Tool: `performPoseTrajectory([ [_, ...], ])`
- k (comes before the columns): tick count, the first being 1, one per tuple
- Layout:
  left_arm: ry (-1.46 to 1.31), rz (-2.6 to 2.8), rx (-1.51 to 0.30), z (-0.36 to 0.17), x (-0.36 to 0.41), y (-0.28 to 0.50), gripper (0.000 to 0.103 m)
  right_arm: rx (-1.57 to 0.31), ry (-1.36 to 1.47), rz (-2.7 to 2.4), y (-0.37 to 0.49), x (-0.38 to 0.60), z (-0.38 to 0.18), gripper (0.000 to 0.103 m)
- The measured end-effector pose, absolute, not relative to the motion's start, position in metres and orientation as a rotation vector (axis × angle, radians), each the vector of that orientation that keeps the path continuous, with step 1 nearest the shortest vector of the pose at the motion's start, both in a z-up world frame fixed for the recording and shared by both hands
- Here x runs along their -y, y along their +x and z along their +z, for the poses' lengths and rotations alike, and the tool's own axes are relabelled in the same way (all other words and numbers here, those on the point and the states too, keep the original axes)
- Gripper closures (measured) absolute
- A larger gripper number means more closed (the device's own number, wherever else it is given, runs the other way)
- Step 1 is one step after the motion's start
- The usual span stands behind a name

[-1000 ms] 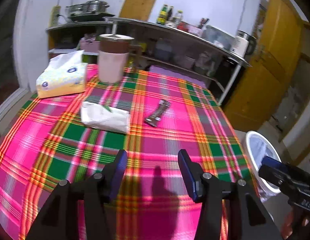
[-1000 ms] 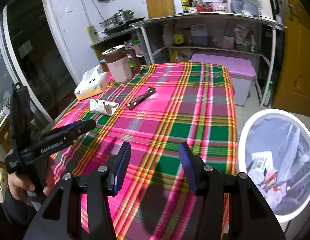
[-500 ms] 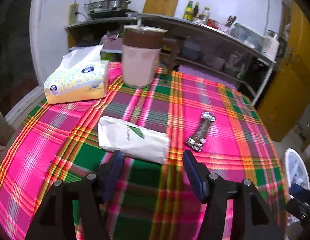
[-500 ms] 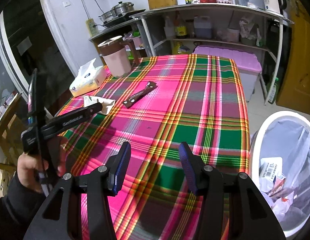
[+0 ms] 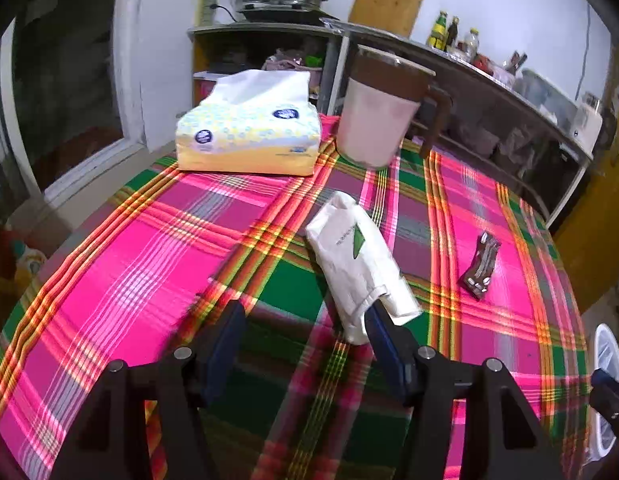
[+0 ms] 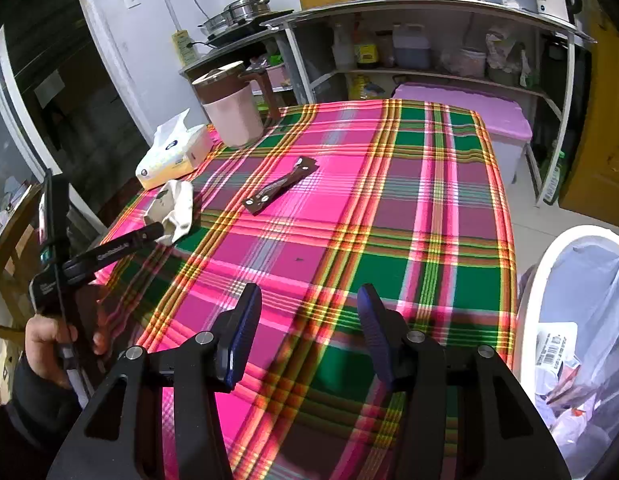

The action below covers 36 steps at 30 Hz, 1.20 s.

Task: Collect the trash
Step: 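Grasp the white paper bag with the left gripper while the right grasps the brown coffee stick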

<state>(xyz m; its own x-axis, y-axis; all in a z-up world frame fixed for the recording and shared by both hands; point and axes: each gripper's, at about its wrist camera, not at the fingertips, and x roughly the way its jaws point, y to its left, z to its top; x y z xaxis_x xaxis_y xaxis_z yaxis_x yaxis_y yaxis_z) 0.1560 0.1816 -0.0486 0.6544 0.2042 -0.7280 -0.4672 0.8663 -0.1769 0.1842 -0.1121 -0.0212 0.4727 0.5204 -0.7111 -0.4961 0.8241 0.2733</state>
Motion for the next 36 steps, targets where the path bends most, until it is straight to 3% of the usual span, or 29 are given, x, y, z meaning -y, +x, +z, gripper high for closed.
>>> performPoseTrajectory([
  [13, -0.410, 0.337, -0.754, -0.049, -0.176, 0.192, 0.041, -0.884, -0.002, 0.609, 0.185, 0.102, -0.016, 0.052],
  [14, -0.419, 0.346, -0.756, -0.051, -0.179, 0.194, 0.043, -0.887, -0.006, 0.608, 0.186, 0.100, -0.017, 0.052],
  [18, -0.465, 0.338, -0.762, -0.058, -0.186, 0.197, 0.070, -0.900, -0.012, 0.608, 0.189, 0.093, -0.019, 0.052],
  [21, -0.464, 0.332, -0.742, -0.057, -0.185, 0.196, 0.080, -0.915, -0.015, 0.605, 0.193, 0.085, -0.022, 0.052],
  [36, -0.494, 0.107, -0.625, -0.039, -0.189, 0.167, 0.081, -0.932, -0.046, 0.577, 0.227, 0.018, -0.028, 0.052],
])
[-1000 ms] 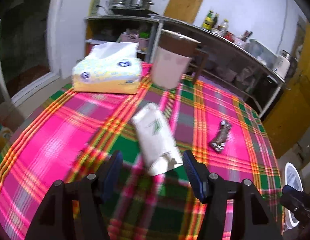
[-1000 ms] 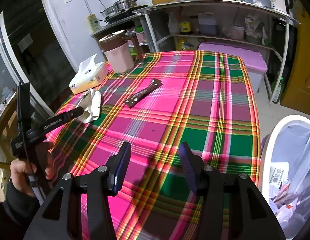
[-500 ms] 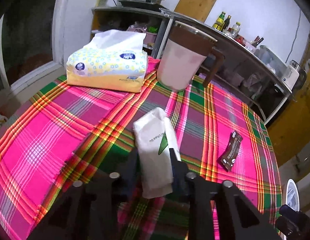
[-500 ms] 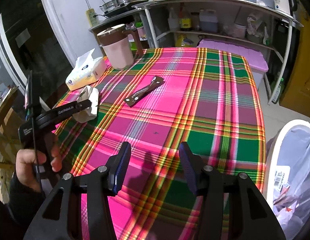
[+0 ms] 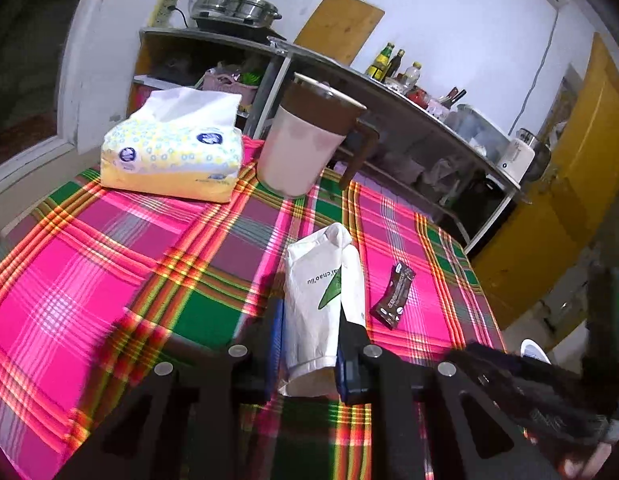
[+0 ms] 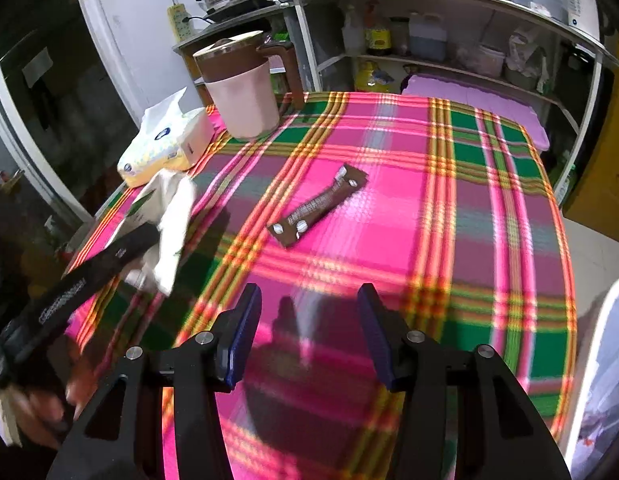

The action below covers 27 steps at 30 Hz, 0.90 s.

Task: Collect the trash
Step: 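Grasp the white paper bag with the left gripper while the right grasps the brown coffee stick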

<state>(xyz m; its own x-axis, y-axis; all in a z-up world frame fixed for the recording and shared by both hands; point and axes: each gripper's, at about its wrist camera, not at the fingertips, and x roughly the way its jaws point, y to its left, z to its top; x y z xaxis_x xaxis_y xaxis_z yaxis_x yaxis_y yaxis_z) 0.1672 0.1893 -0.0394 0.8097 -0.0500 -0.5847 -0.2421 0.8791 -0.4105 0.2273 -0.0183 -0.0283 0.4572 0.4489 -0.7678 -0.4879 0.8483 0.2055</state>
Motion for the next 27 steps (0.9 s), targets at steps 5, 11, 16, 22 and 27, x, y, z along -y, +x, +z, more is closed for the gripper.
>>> performPoseTrajectory([
  [5, -0.518, 0.103, -0.607, -0.037, -0.204, 0.158, 0.081, -0.922, -0.056, 0.530, 0.250, -0.006, -0.035, 0.052],
  [11, -0.537, 0.103, -0.611, -0.043, -0.215, 0.153, 0.081, -0.946, -0.038, 0.470, 0.279, -0.027, -0.050, 0.052],
  [16, -0.541, 0.093, -0.629, -0.049, -0.216, 0.154, 0.081, -0.930, -0.051, 0.428, 0.291, -0.036, -0.053, 0.053],
  [22, -0.528, 0.083, -0.636, -0.049, -0.212, 0.158, 0.081, -0.928, -0.069, 0.394, 0.286, -0.027, -0.052, 0.083],
  [27, -0.496, 0.078, -0.642, -0.046, -0.200, 0.159, 0.081, -0.918, -0.077, 0.422, 0.265, -0.012, -0.045, 0.084],
])
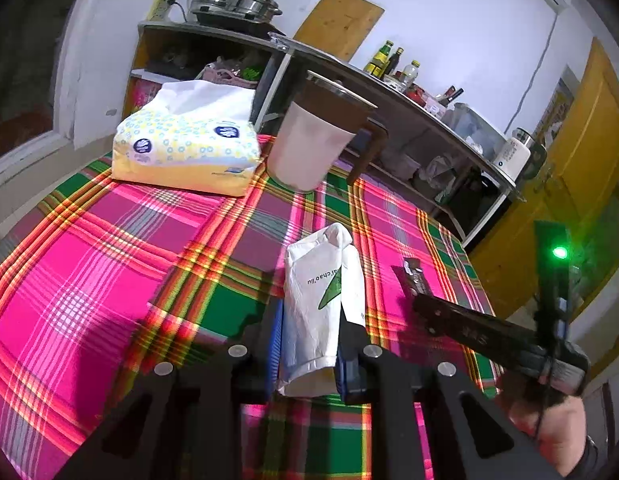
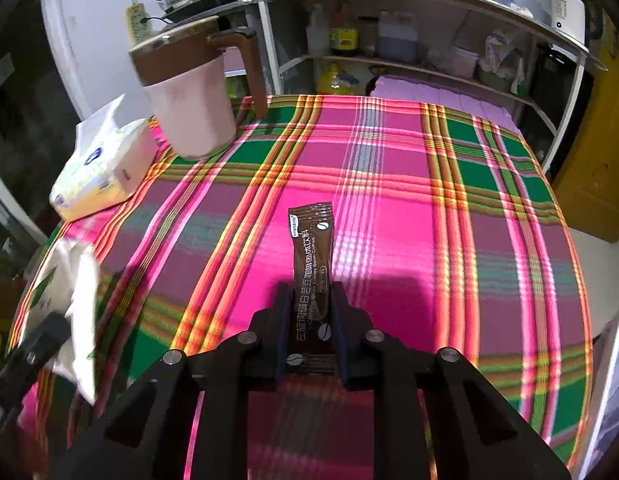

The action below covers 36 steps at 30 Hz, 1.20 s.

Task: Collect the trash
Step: 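Grasp the white paper bag with the left gripper while the right grasps the brown coffee stick, then carry the paper bag and coffee stick over the bin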

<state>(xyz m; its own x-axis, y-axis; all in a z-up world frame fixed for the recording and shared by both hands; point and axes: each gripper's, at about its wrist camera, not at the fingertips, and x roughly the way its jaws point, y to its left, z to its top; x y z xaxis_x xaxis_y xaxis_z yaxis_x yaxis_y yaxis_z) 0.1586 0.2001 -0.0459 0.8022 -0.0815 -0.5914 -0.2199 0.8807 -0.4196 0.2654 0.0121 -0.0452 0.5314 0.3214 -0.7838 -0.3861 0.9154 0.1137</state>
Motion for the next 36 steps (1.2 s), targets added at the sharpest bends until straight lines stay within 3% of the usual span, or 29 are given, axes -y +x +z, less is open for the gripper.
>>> performPoseTrajectory([
  [14, -0.356, -0.013, -0.685, -0.021, -0.116, 0.144, 0.081, -0.823, -0.041, 0.455, 0.189, 0.067, -0.005, 0.084],
  [36, -0.189, -0.178, -0.720, 0.007, 0.004, 0.120, 0.081, -0.775, 0.084, 0.408, 0.130, 0.181, 0.009, 0.084],
])
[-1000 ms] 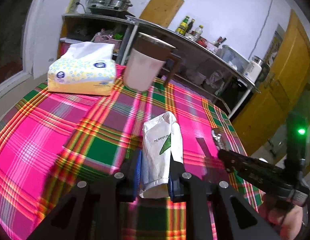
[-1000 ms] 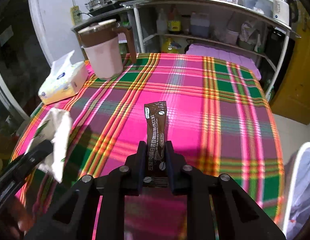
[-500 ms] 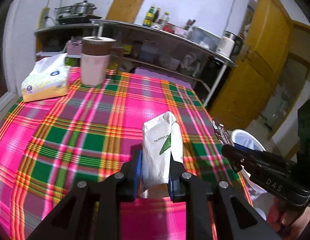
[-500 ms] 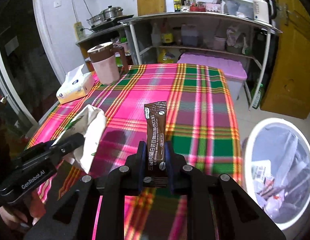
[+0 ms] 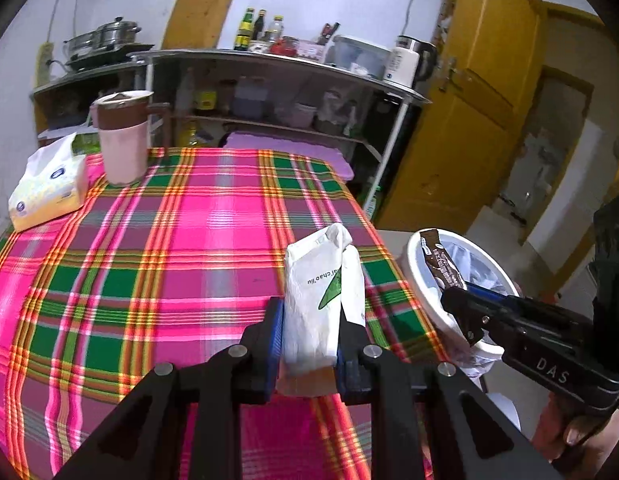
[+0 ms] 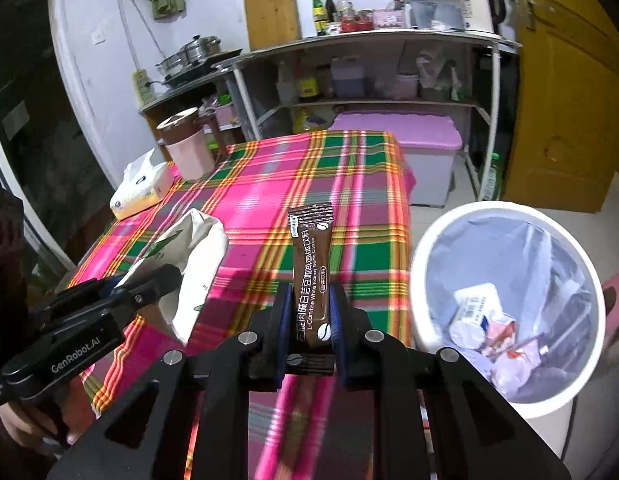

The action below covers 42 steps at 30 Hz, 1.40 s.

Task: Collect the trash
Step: 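Carry the paper bag and coffee stick over the bin, then open both grippers to drop the paper bag and coffee stick into the bin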

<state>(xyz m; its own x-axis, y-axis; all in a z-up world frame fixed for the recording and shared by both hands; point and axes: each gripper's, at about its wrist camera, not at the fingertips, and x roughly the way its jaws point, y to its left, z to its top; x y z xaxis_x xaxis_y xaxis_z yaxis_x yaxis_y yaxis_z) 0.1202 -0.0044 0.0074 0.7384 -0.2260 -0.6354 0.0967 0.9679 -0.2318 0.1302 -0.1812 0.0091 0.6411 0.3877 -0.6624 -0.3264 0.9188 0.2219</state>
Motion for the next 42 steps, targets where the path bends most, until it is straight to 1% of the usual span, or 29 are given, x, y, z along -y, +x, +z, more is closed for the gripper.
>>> performPoseTrajectory([
  [25, -0.094, -0.370, -0.732, 0.020, 0.114, 0.145, 0.081, -0.754, 0.204, 0.229, 0.117, 0.294, 0.005, 0.084],
  [42, -0.058, -0.457, -0.790, 0.001, 0.172, 0.179, 0.081, -0.794, 0.225, 0.146, 0.127, 0.335, -0.010, 0.084],
])
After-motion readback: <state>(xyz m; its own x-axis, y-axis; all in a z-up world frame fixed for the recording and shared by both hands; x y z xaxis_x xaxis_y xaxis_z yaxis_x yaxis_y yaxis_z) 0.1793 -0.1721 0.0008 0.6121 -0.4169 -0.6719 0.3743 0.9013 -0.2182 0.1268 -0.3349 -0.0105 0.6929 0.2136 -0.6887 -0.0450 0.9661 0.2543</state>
